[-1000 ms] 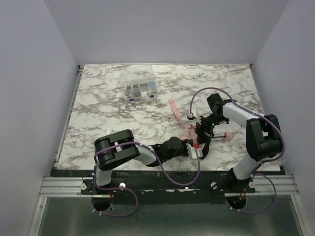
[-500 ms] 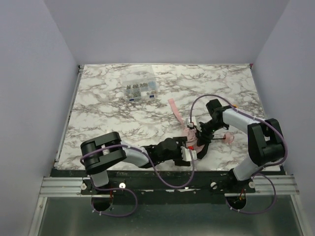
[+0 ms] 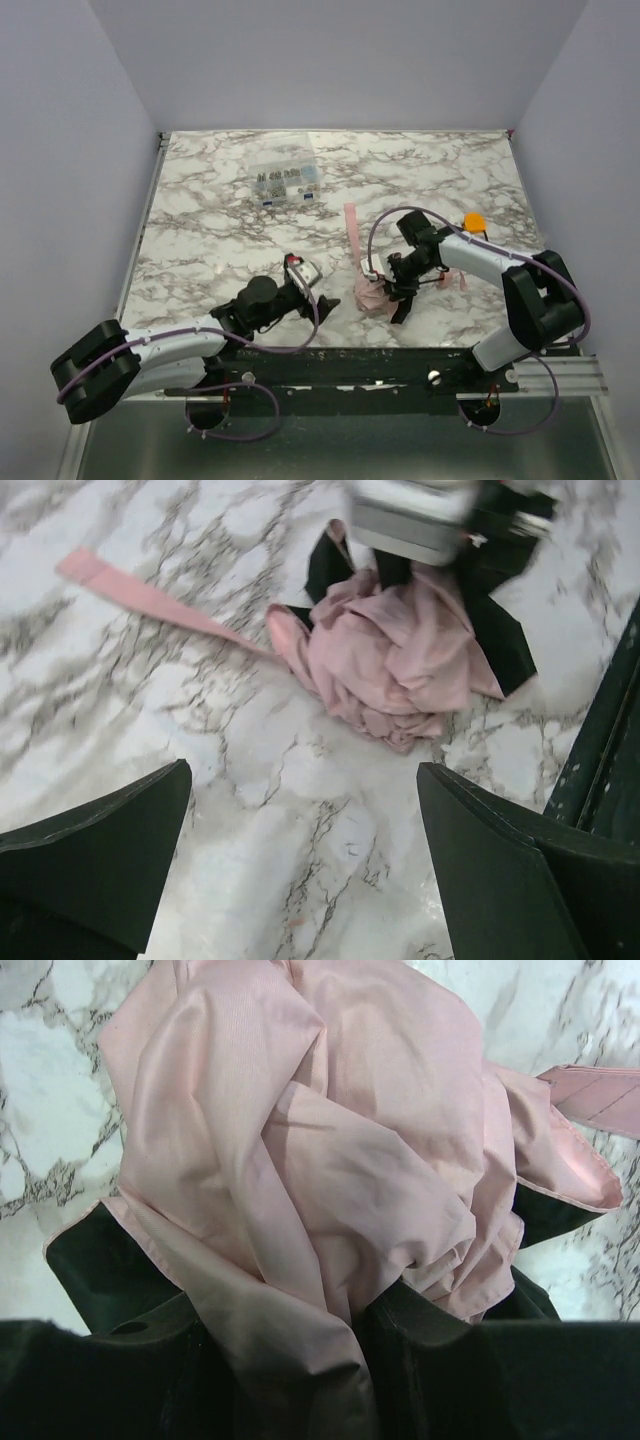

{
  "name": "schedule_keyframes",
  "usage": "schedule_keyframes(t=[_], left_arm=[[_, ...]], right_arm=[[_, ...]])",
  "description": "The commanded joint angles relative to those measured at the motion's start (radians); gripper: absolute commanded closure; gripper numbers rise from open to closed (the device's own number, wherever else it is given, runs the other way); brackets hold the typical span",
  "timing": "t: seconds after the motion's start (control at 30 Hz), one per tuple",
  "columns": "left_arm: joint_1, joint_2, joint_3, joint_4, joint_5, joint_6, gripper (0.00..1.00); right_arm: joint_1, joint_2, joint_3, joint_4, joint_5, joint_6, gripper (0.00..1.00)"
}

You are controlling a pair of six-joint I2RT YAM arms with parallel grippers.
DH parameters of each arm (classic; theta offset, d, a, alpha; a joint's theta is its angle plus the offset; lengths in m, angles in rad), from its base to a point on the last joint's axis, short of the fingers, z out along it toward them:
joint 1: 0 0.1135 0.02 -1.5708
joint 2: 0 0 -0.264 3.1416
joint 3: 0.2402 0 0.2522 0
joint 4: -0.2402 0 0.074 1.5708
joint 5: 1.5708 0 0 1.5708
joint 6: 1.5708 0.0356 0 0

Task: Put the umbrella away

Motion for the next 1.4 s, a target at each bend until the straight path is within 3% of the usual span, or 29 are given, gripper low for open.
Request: schedule_keyframes(t=[0.0,0.07,0.2,0.33,0.47,0.6,0.93,1.37], left_arm=[[0.180,-0.030,0.006,-0.146,0.082,-0.530,0.02],[0.247,0.027,0.067,-0.238,0.118,-0.658,0.07],[0.332,0.227,0.211,-0.268,0.270,-0.837,0.35],[0.354,0.389,0.345,-0.278,0.308,-0.951,0.41],[0.358,0.491,0.512,-0.455,0.296,-0.981,0.42],[0.367,0.491,0.561,-0.561,0.204,-0.977,0.42],[0.530,0.367,0.314,-0.253,0.289,-0.998,0.41],[0.578,0.405,0.301,-0.129,0.407,-0.922,0.42]], right_arm=[[0.056,0.060,-0.078,0.068,0.125,-0.022,0.79],[0.063,0.058,-0.082,0.084,0.134,-0.022,0.79],[0.068,0.029,-0.121,0.133,0.157,-0.033,0.79],[0.072,0.004,-0.156,0.150,0.186,-0.052,0.79],[0.072,0.004,-0.159,0.139,0.194,-0.054,0.79],[0.073,0.002,-0.150,0.127,0.171,-0.056,0.79],[0.074,0.026,-0.163,0.129,0.173,-0.066,0.78],[0.074,0.020,-0.204,0.160,0.246,0.007,0.77]])
